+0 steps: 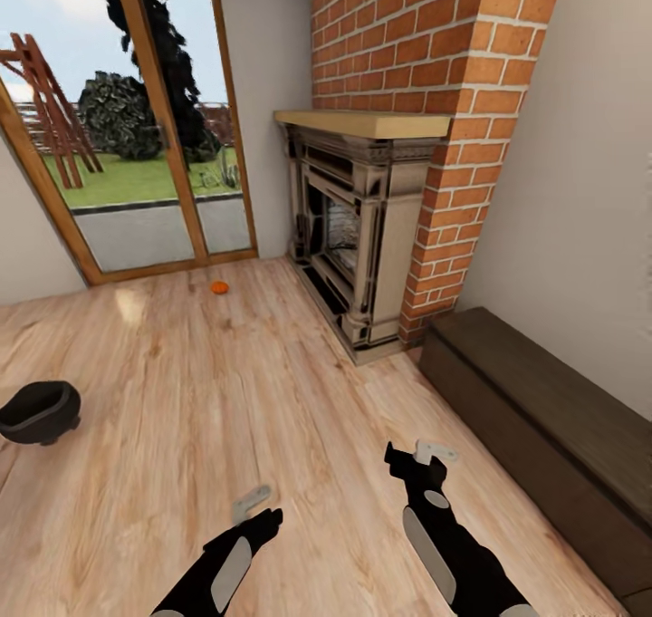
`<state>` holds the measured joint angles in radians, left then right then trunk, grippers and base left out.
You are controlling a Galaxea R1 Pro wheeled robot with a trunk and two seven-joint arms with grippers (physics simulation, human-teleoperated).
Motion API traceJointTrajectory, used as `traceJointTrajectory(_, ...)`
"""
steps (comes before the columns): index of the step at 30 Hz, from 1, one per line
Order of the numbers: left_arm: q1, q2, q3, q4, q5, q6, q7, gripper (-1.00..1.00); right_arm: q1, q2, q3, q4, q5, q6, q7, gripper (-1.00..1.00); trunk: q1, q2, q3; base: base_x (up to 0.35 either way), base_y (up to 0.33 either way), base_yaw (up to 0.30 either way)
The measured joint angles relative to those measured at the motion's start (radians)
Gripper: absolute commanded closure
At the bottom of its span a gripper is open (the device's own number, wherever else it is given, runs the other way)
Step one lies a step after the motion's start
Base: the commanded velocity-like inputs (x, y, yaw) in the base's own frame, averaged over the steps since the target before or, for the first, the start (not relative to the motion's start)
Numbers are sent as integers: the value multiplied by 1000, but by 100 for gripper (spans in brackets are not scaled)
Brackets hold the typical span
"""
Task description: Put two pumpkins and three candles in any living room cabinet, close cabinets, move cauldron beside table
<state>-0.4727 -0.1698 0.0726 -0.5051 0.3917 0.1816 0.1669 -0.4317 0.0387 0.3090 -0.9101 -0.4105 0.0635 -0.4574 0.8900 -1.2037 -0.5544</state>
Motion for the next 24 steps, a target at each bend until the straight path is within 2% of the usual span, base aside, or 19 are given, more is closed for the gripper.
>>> traceJointTrajectory(2, 0, 0, 0, 0, 0, 0, 0, -100, 0, 0, -7, 0, 0, 0, 0, -100, 0, 0, 0, 249, 261, -283)
traceJointTrajectory(7, 0, 0, 0, 0, -1, -1, 0, -100, 0, 0, -65, 1, -1, 1, 14, -100, 0, 0, 0, 267, 243, -283)
traceJointTrajectory(13, 0, 0, 0, -1, -1, -2, 0, -100, 0, 1, -105, 2, 0, 2, 57, -100, 0, 0, 1, 296, 181, -283)
traceJointTrajectory(20, 0, 0, -3, 0, -1, -2, 0, -100, 0, 1, -134, 5, -1, 2, 63, -100, 0, 0, 4, 327, 132, -283)
traceJointTrajectory(24, 0, 0, -3, 0, -1, -2, 0, -100, 0, 1, -172, 6, -2, 2, 63, -100, 0, 0, 5, 334, 115, -283)
